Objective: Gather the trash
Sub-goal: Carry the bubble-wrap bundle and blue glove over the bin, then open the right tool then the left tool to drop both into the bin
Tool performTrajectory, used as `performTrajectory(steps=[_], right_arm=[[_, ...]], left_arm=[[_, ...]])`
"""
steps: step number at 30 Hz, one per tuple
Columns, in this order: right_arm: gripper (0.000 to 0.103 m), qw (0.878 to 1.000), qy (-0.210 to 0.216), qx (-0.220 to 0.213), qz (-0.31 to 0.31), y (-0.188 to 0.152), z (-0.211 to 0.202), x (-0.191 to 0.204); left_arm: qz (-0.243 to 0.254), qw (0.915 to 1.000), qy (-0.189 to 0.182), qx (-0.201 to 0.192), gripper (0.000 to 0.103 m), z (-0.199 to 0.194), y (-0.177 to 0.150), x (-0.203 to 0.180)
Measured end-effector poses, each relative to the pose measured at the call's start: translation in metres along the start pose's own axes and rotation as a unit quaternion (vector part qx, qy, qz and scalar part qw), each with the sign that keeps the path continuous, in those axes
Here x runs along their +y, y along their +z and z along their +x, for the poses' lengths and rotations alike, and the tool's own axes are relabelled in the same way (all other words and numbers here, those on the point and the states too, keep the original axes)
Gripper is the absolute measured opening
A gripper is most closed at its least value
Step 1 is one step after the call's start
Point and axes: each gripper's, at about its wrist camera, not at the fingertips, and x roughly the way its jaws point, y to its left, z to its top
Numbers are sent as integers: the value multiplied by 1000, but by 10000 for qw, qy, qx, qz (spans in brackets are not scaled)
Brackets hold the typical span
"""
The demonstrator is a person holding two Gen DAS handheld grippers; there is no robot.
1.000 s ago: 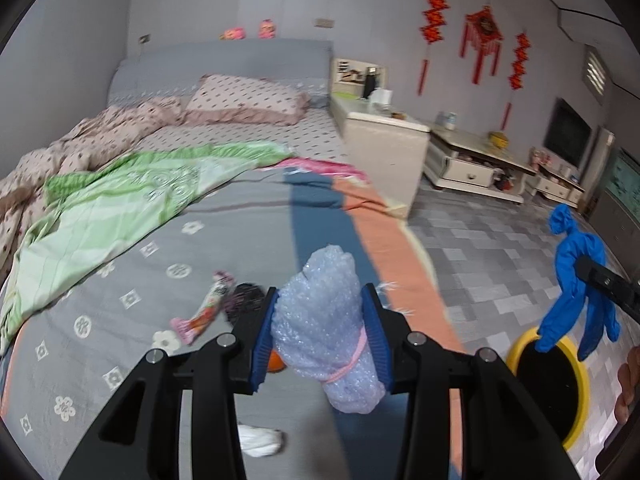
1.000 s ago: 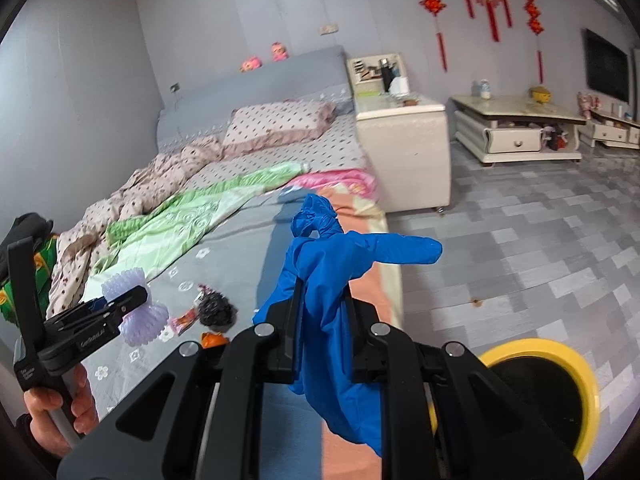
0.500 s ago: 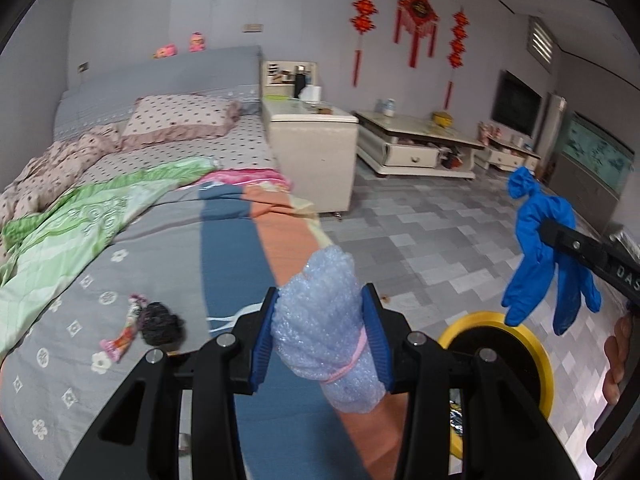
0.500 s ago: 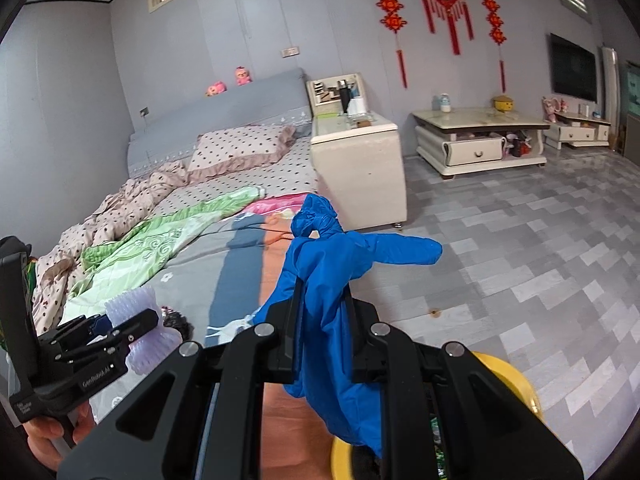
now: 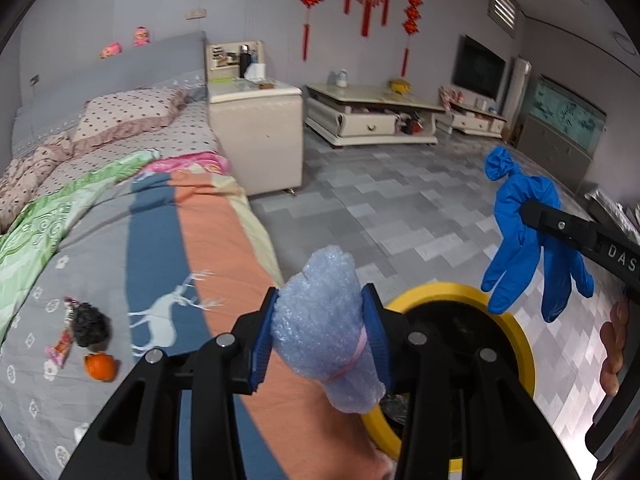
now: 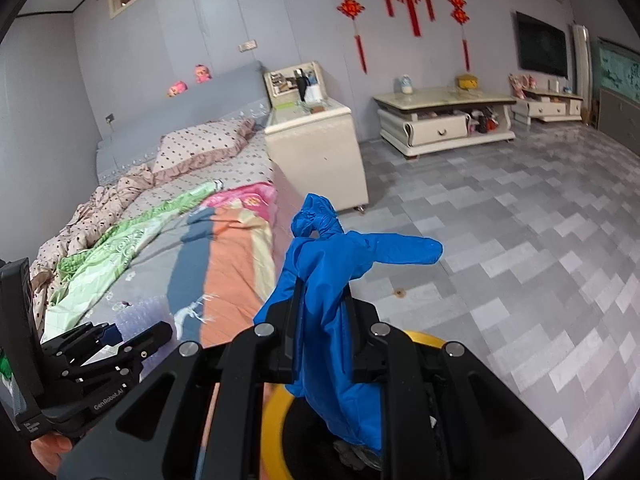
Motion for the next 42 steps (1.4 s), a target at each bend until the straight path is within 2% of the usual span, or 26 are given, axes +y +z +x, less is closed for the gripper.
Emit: performTrajectory(steps=[6,14,22,26,28,34,42], right_arm=[[15,9994,-99,279,164,-20,15,-33],[15,9964,-227,655,485,-51,44,-74],[15,9941,-321,797,657,-66,58,-93],[20,9943,-373,758,656,-65,56,-96],[22,9941,-411,761,657,-65,55,-95],[29,9931,-520,741,748,-66,49,-97],[48,9925,-569,685,833,-67,39,-94]], left_arm=[[227,9992,-209,255,41,33,-15,-34],[325,9967,-447,586,41,68,-35,-58],[453,9941,-657,740,46,81,-51,-72],[478,9940,-690,706,52,80,-51,-72],[459,9942,-685,689,60,78,-51,-72],[415,9949,-644,662,70,71,-53,-67],[301,9969,-425,587,82,59,-54,-45]])
